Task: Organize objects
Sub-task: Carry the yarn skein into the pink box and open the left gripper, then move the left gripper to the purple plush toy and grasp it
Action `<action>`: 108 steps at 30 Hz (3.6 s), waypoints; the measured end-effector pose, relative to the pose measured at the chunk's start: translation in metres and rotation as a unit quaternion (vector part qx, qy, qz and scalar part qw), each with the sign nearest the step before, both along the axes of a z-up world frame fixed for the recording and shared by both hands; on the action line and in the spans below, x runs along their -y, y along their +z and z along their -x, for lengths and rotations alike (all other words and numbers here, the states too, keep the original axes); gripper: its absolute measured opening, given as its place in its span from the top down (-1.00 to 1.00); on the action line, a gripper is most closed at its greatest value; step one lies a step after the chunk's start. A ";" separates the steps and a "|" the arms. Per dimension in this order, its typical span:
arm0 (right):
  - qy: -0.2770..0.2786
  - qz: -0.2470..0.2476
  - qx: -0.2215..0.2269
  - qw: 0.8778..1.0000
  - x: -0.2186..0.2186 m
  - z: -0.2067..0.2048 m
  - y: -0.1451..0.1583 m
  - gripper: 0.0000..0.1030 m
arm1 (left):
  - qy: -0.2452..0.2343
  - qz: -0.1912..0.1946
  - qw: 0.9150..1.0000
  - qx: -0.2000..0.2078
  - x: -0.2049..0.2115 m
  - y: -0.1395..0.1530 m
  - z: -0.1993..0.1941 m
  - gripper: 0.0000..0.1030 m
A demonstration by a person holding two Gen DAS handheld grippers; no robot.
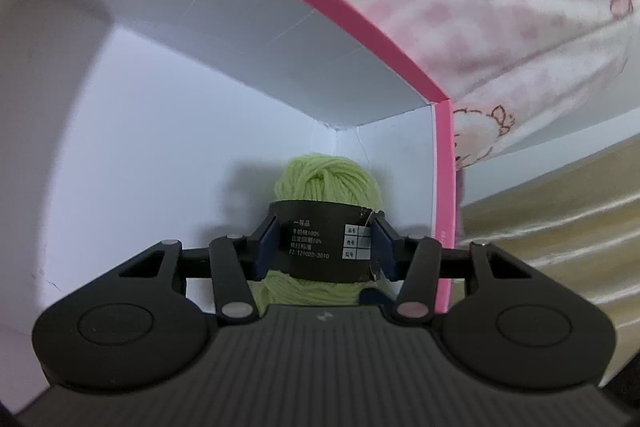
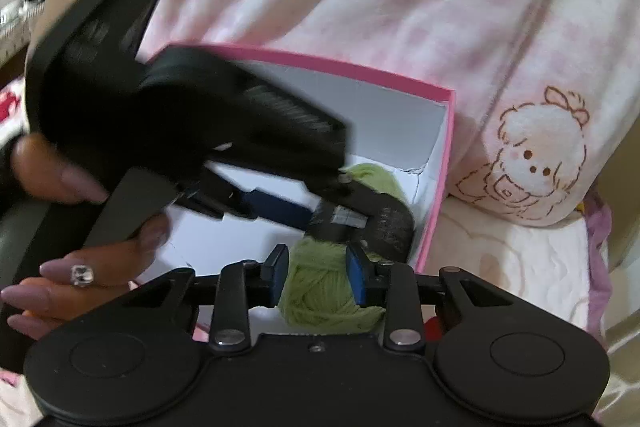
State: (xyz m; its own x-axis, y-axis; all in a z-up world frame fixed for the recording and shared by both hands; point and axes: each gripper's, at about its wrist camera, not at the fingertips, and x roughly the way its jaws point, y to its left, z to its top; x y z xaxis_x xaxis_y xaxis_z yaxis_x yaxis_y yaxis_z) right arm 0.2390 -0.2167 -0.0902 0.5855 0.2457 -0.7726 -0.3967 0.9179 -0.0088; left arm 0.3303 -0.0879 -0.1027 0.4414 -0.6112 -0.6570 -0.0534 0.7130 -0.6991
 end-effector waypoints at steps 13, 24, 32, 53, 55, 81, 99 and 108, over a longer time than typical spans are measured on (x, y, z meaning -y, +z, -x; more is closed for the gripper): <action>-0.015 0.057 0.068 0.996 -0.009 -0.021 -0.009 0.63 | 0.022 -0.070 0.997 0.018 -0.015 0.012 0.004 0.09; -0.012 -0.016 0.032 0.999 0.010 -0.009 0.003 0.42 | -0.020 -0.134 0.990 0.049 -0.005 0.033 0.020 0.08; 0.017 -0.027 0.032 0.999 0.015 0.041 0.052 0.20 | -0.063 -0.209 0.972 0.084 -0.007 0.088 0.072 -0.07; 0.119 -0.046 -0.016 0.992 0.033 0.190 0.142 -0.54 | -0.170 -0.285 0.940 0.078 -0.054 0.148 0.227 -0.42; 0.135 -0.039 -0.011 0.990 0.028 0.200 0.138 -0.54 | -0.177 -0.288 0.938 0.073 -0.055 0.139 0.239 -0.42; 0.233 0.038 -0.030 0.971 -0.020 0.201 -0.047 -0.78 | -0.100 -0.171 0.980 0.034 -0.064 0.017 0.269 -0.43; 0.187 -0.043 -0.019 0.981 -0.008 0.189 -0.070 -0.85 | -0.039 -0.116 0.992 -0.006 -0.055 -0.039 0.281 -0.35; 0.175 -0.085 -0.051 0.980 -0.003 0.172 -0.090 -0.90 | -0.003 -0.149 0.988 0.043 -0.038 -0.038 0.299 0.16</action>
